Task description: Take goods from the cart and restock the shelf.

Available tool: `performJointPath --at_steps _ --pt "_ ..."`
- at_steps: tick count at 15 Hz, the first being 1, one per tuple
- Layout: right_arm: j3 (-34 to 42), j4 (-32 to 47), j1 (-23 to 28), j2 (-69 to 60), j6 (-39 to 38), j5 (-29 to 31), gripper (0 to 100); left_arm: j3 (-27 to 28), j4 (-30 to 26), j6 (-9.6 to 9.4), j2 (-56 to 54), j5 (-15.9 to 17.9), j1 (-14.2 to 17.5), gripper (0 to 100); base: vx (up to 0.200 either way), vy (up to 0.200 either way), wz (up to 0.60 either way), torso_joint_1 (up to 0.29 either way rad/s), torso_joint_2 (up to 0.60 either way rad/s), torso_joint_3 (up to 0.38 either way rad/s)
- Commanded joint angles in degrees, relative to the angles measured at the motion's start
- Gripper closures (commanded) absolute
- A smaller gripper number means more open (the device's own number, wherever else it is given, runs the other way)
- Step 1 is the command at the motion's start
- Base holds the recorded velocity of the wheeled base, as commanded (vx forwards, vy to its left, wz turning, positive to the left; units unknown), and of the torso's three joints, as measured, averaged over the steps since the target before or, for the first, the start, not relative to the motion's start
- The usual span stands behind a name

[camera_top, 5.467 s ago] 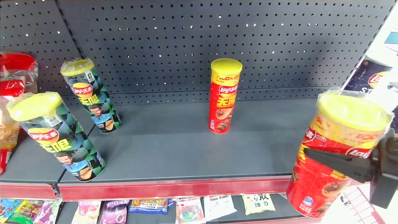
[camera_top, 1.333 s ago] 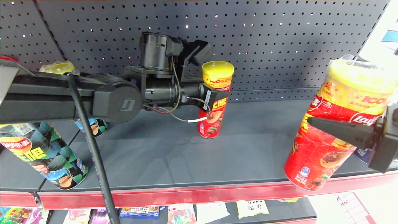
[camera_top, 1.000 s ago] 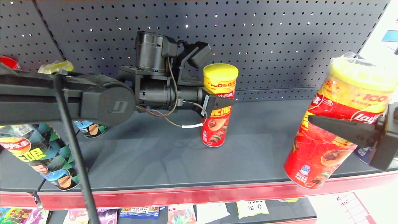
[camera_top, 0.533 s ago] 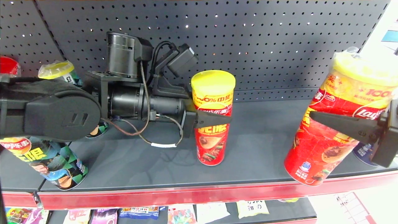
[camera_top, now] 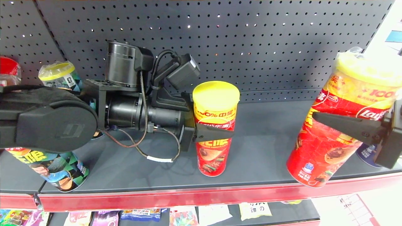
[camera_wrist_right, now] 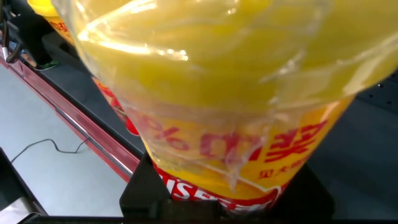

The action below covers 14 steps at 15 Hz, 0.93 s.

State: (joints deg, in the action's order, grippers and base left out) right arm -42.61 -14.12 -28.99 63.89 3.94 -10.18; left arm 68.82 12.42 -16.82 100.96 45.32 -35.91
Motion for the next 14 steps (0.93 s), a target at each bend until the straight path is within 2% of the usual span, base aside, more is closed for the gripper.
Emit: performJointPath --at_steps 1,5,10,12,14 --pt "0.1 0.0 0.0 0.1 0.0 0.0 100 -0.1 0.1 0.04 0.1 0.0 -0.4 100 0.000 0.000 0.00 0.000 0.00 0.000" --pt "0.1 0.0 0.0 0.2 0.0 0.0 100 -0.4 0.0 0.39 0.8 -0.4 -1.3 100 0.000 0.000 0.00 0.000 0.00 0.000" --pt "0.2 0.0 0.0 0.2 0.0 0.0 100 -3.9 0.0 0.74 -0.8 -0.4 -1.3 100 0.000 0.000 0.00 0.000 0.00 0.000" --pt "0.2 0.0 0.0 0.2 0.0 0.0 100 -3.9 0.0 3.02 -1.6 -0.4 -1.9 100 0.000 0.000 0.00 0.000 0.00 0.000" --pt "0.2 0.0 0.0 0.3 0.0 0.0 100 -3.9 0.0 3.90 -1.8 -0.4 -2.0 100 0.000 0.000 0.00 0.000 0.00 0.000"
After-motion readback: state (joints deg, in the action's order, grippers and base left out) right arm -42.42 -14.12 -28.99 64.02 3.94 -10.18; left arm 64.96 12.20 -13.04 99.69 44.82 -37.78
